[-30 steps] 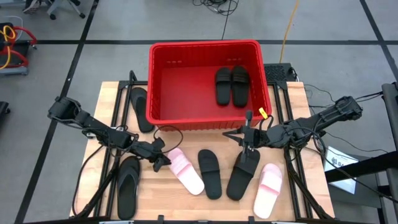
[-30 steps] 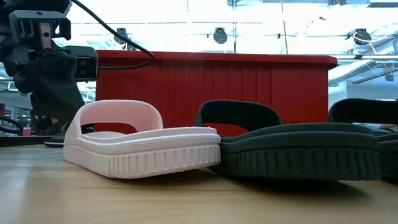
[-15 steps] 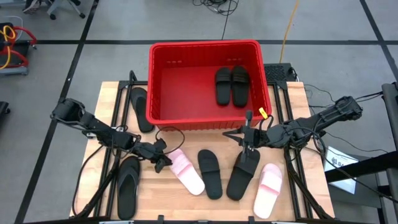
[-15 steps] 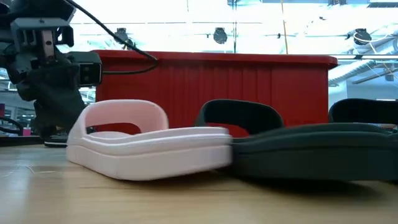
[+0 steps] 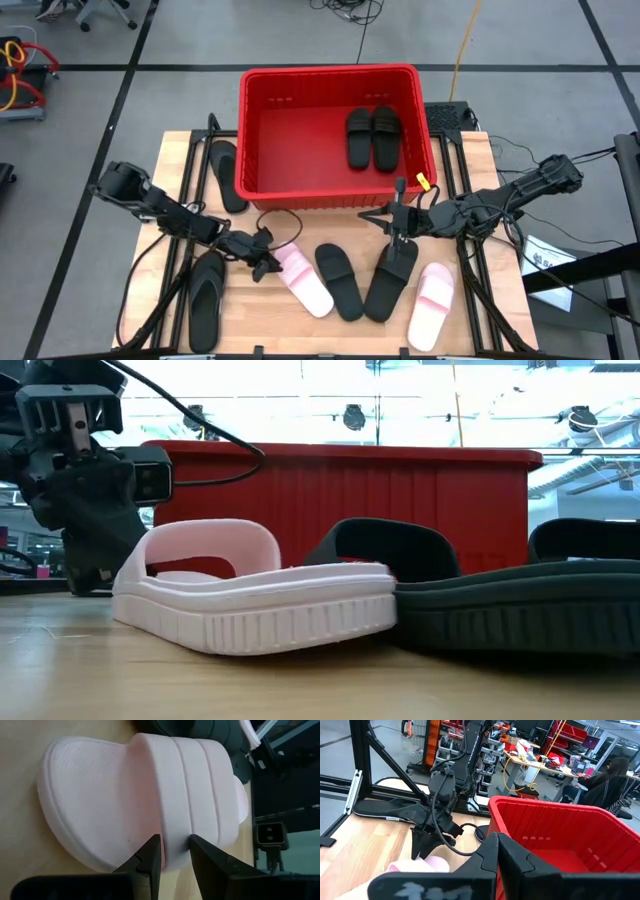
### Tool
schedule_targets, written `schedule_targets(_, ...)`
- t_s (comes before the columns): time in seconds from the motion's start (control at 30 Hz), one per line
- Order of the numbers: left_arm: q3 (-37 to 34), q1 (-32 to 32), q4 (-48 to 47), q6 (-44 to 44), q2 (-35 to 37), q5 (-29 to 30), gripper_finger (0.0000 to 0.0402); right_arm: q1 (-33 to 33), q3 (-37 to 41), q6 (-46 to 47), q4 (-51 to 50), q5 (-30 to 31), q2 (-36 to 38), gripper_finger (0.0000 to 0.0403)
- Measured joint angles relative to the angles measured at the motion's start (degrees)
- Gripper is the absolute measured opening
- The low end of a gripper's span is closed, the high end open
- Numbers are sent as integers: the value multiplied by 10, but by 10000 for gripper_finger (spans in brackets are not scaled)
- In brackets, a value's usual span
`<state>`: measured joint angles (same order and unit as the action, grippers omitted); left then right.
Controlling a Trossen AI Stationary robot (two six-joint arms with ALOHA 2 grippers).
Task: Pick and place slides into bin
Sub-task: Put the left pink slide into the red bin
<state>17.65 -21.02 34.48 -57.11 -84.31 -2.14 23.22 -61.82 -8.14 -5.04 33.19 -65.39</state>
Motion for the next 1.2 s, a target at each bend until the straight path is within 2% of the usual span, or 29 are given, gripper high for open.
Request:
schedule_targets(0.13,0,0,42,30,-9,-9,97,0,0,0,0,0,0,0)
schedule_targets(0.4,0,0,51,62,-10,-6,97,0,0,0,0,0,0,0)
schedule_targets(0.93,7,0,127,71,-82,-12,97,0,0,0,0,0,-3,0)
schedule_targets(1.2,7,0,131,87,-83,-13,89,0,0,0,0,17,-3,0)
